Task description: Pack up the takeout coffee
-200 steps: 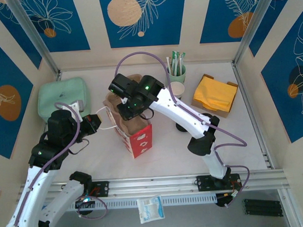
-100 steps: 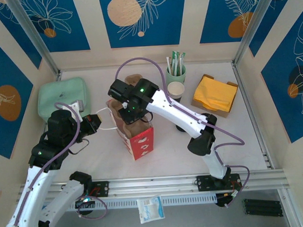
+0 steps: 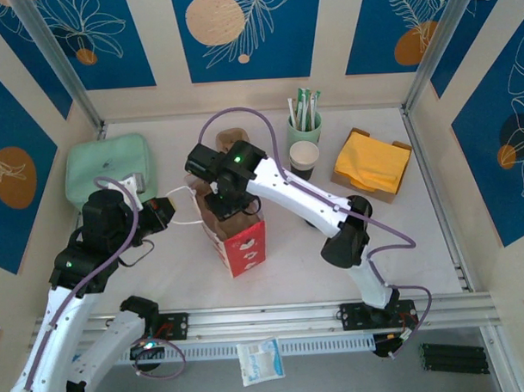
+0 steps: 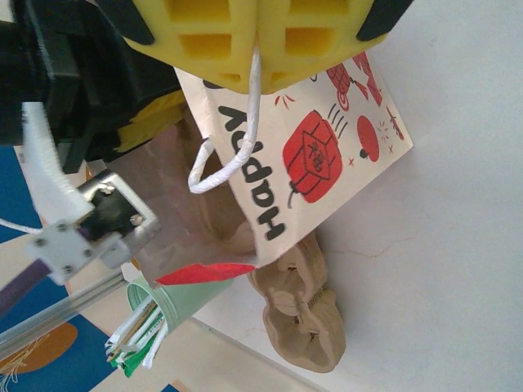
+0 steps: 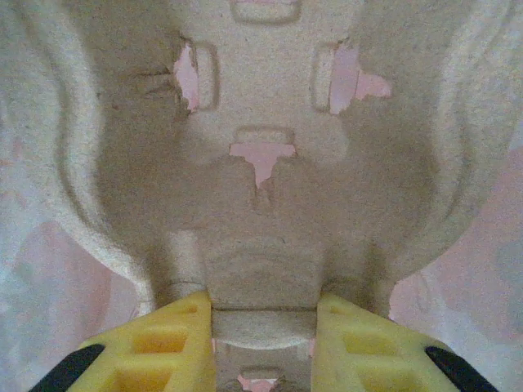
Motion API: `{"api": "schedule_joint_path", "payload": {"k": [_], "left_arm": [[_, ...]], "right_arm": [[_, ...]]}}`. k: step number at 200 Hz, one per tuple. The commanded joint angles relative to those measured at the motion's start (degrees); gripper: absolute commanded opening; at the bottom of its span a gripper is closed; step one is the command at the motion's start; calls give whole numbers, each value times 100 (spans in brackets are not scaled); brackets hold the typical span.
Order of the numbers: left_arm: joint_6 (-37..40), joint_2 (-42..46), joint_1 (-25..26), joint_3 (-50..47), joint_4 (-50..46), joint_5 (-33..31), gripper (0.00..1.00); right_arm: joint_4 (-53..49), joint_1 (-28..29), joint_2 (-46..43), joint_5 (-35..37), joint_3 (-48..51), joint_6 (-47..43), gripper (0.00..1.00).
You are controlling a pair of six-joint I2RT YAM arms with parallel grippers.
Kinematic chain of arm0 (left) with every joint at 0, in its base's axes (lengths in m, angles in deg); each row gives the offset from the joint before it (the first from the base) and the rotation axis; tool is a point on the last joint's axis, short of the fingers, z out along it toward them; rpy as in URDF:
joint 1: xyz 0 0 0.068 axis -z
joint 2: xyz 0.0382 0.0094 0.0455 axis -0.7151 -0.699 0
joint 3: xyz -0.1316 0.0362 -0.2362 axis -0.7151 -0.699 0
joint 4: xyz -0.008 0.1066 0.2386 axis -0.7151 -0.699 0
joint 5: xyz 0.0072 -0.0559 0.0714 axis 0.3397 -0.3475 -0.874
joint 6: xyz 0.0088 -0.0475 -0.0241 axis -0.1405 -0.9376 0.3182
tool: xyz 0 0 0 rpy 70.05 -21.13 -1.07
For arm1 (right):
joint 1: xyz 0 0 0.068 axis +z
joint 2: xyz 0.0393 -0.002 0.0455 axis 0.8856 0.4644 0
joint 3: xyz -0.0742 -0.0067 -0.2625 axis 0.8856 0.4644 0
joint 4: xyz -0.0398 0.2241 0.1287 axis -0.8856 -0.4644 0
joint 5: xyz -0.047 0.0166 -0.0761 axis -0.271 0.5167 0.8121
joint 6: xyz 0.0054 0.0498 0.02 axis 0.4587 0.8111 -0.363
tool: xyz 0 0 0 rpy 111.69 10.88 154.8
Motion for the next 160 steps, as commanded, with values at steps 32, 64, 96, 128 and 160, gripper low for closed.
{"api": "schedule_joint_path", "payload": {"k": [32, 64, 96, 128, 160], "left_arm": [[-68, 27, -57, 80, 72, 135, 0], [-78, 28, -62, 57, 87, 153, 0], [-70, 36, -57, 53, 60, 153, 0], [-65, 38, -52, 9, 58, 162, 0], [-73, 30, -57, -17, 58, 165, 0]], "right_arm": [[-222, -37, 276, -89, 75, 130, 29], [-135, -36, 319, 24, 241, 190, 29], [141, -69, 261, 50, 595, 284, 29], [514, -101, 199, -22, 1018, 407, 29], [940, -131, 222, -156, 1453, 561, 29]]}}
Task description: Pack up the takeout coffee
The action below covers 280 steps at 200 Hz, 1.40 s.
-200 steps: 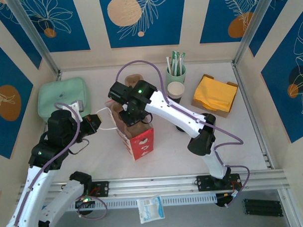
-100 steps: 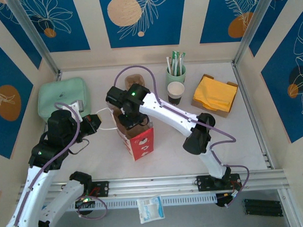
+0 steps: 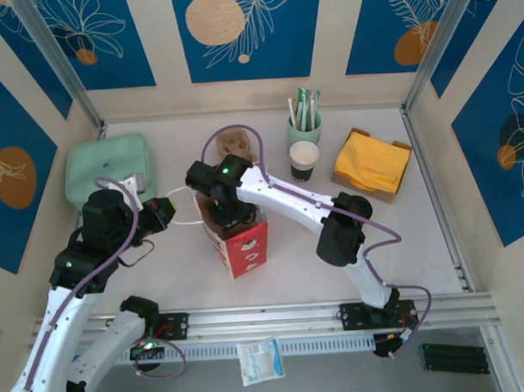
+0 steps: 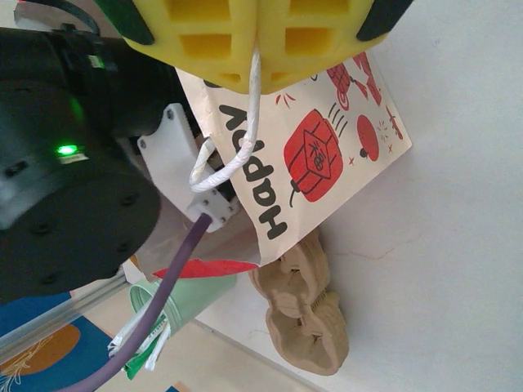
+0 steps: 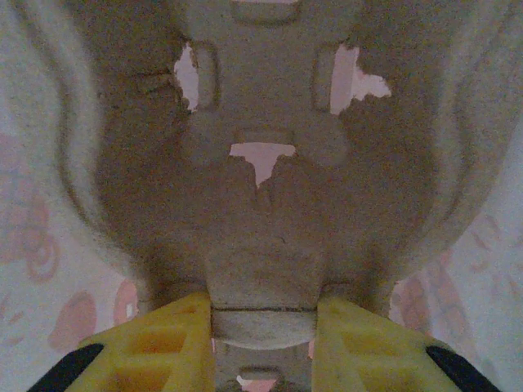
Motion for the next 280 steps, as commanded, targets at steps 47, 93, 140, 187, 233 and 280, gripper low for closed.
{"api": "schedule_joint_path", "payload": {"k": [47, 93, 140, 187, 233, 280], "left_arm": [[-64, 23, -55, -21, 24, 140, 0], [-91, 4, -57, -35, 41, 158, 0], [-122, -4, -53, -87, 108, 126, 0], [-134, 46, -57, -192, 271, 35, 0], [-169, 92, -56, -281, 396, -39, 0], [-194, 84, -57, -332, 462, -37, 0]], "right_arm": [[1012, -104, 97, -318, 1141, 447, 29], [1271, -106, 203, -470, 1544, 520, 41], [1126, -145, 164, -518, 1175, 372, 56], [812, -251, 137, -635, 395, 151, 62], [509, -271, 59, -739, -202, -6, 64], [170, -214, -190, -673, -809, -53, 64]]}}
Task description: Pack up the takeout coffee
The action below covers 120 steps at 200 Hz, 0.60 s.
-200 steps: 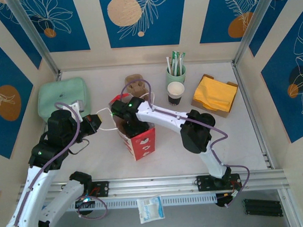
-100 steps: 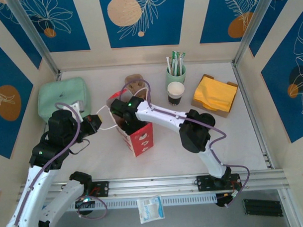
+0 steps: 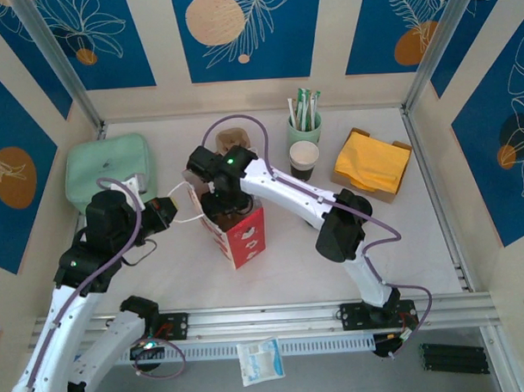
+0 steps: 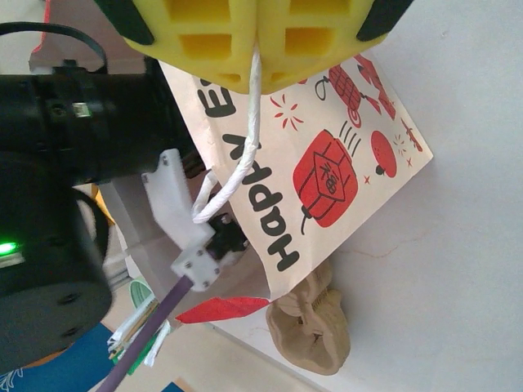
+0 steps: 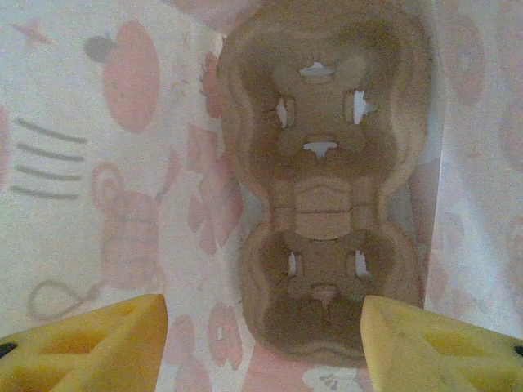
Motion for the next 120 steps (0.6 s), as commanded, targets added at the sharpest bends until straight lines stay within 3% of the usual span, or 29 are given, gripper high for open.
{"api": "schedule_joint_path", "payload": {"k": [1, 57, 120], "left_arm": [[-75, 42, -57, -55, 160, -45, 0], [-84, 33, -56, -12, 200, -27, 2], [62, -53, -51, 204, 170, -36, 28]], "right_arm": [[-408, 51, -294, -94, -360, -98, 64], [-885, 173, -513, 131, -1064, -160, 64], [-1264, 332, -715, 389, -1419, -162, 63]]}}
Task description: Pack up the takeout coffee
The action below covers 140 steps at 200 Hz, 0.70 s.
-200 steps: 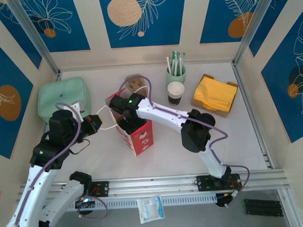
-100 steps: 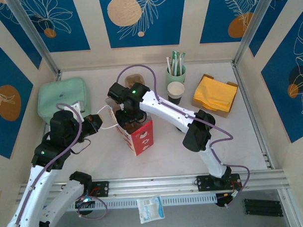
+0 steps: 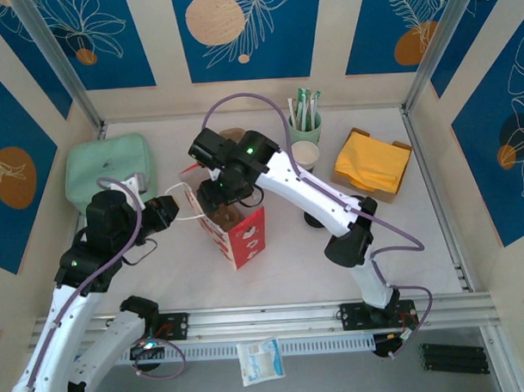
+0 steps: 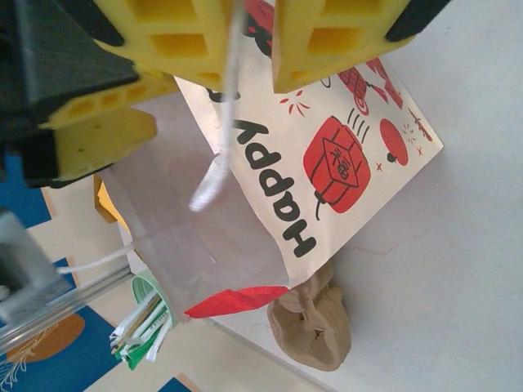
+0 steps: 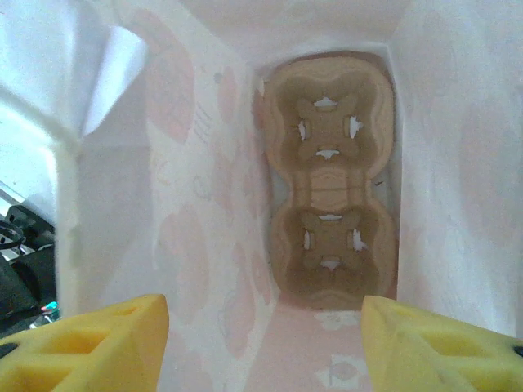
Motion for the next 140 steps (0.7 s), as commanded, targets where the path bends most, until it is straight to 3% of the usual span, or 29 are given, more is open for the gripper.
{"api": "schedule_joint_path", "payload": {"k": [1, 64, 140], "left_arm": [[90, -47, -54, 221, 82, -18, 29], [400, -293, -56, 816, -104, -54, 62], [719, -549, -57, 1559, -433, 26, 75]], "right_arm": [[-368, 97, -220, 138, -176, -54, 63], [-614, 234, -328, 197, -539, -32, 63], [-776, 251, -449, 399, -597, 73, 62]]}}
